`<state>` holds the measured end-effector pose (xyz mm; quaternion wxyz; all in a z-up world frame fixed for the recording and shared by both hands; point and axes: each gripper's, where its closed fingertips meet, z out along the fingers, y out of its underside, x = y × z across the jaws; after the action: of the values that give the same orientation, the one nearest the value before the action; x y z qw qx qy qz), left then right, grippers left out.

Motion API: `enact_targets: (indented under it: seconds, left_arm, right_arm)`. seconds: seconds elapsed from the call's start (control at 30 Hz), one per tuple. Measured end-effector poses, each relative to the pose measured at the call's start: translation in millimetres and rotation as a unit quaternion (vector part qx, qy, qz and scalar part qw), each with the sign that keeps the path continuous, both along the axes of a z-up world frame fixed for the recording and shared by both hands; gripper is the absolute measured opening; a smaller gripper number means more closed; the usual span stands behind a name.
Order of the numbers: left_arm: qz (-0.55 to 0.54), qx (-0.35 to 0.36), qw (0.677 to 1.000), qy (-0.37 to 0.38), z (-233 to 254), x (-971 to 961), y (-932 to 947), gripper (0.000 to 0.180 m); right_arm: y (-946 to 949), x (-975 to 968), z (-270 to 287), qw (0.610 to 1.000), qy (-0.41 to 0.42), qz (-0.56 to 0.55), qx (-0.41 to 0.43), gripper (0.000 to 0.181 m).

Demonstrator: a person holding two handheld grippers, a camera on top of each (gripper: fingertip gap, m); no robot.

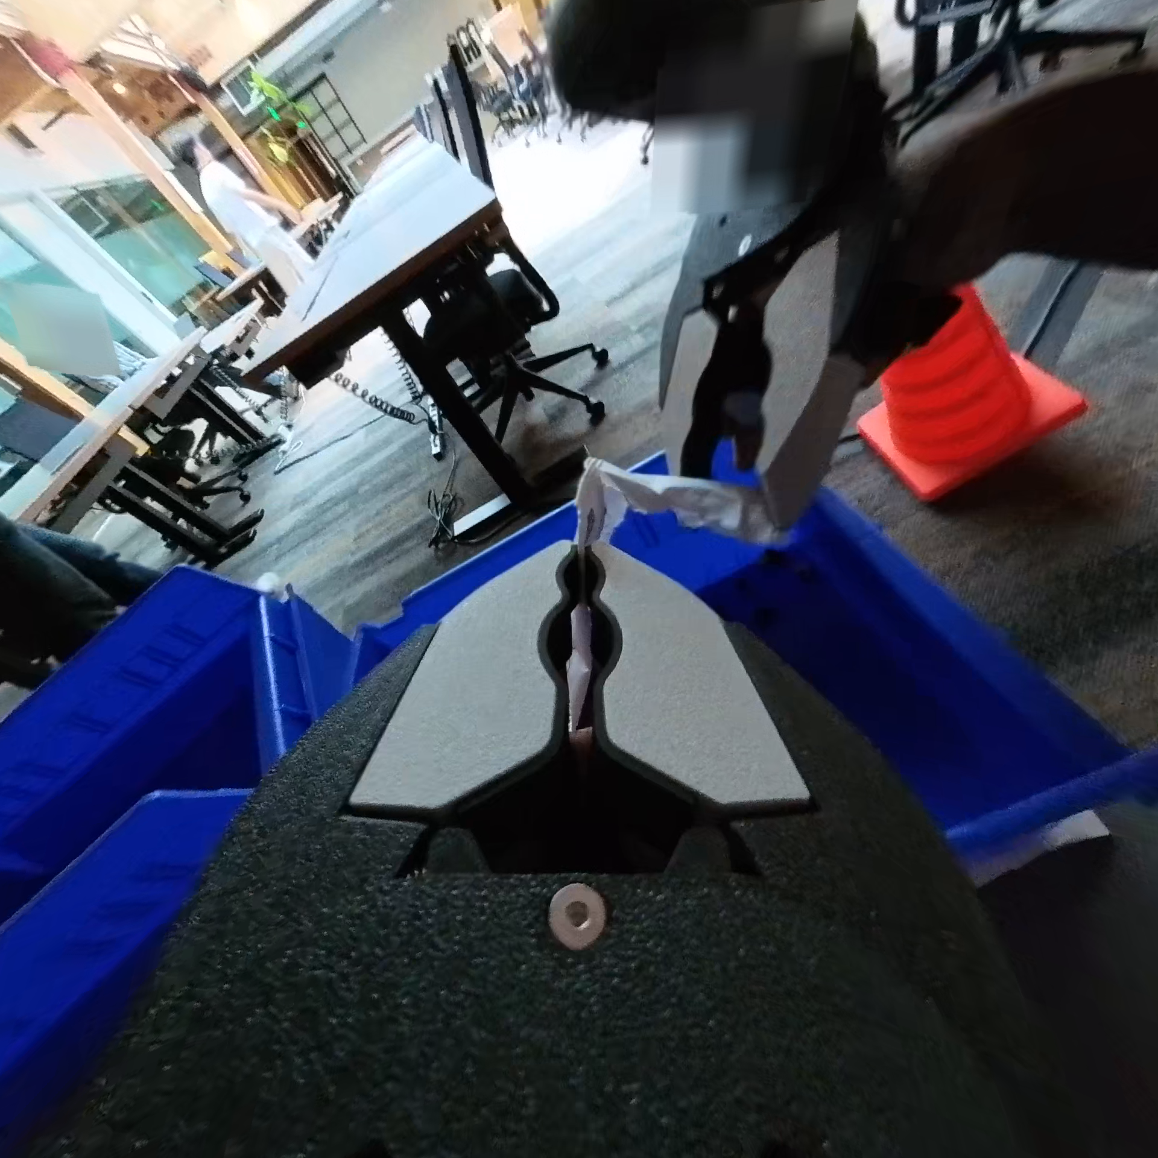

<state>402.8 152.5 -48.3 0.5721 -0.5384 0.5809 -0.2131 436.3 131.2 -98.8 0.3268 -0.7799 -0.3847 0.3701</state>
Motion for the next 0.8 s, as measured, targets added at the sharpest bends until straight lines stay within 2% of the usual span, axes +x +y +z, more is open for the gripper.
enact_targets:
  seconds: [0.07,0.13,0.23,0.33,0.43,0.57,0.63,0.8]
  left_arm:
    - [-0.012,-0.008,1.000,-0.022,2.3,1.1,-5.0,0.000]
    - [-0.012,-0.028,0.999,-0.044,6.1,-1.6,-4.8,0.000]
    - [-0.012,-0.084,0.995,-0.053,2.3,-6.3,-2.2,0.000]
    - [-0.018,-0.121,0.991,-0.057,-0.9,-4.5,-3.1,0.000]
    - [-0.020,-0.133,0.989,-0.067,0.4,-3.4,-3.7,0.000]
    - [-0.018,-0.139,0.988,-0.064,-0.6,-7.7,-2.3,0.000]
    - [-0.017,-0.135,0.989,-0.064,-0.7,-7.8,-3.7,0.000]
    - [-0.022,-0.115,0.992,-0.054,-3.7,-5.3,-7.0,0.000]
  right_arm:
    - [4.3,-1.6,1.8,0.999,0.023,-0.017,0.017,0.011]
    - [7.9,2.6,9.6,0.996,0.037,-0.026,0.071,0.002]
    - [7.4,10.8,17.2,0.993,0.024,-0.029,0.111,0.000]
    - [9.9,18.7,16.8,0.991,-0.026,-0.028,0.130,0.000]
    - [6.7,17.9,21.5,0.995,-0.010,-0.017,0.100,0.000]
    - [3.8,17.5,42.9,0.993,0.105,-0.020,0.045,0.001]
    - [4.1,17.6,45.7,0.990,0.136,-0.022,0.030,0.001]
    - [-3.2,10.2,18.8,0.997,0.065,-0.011,0.034,0.007]
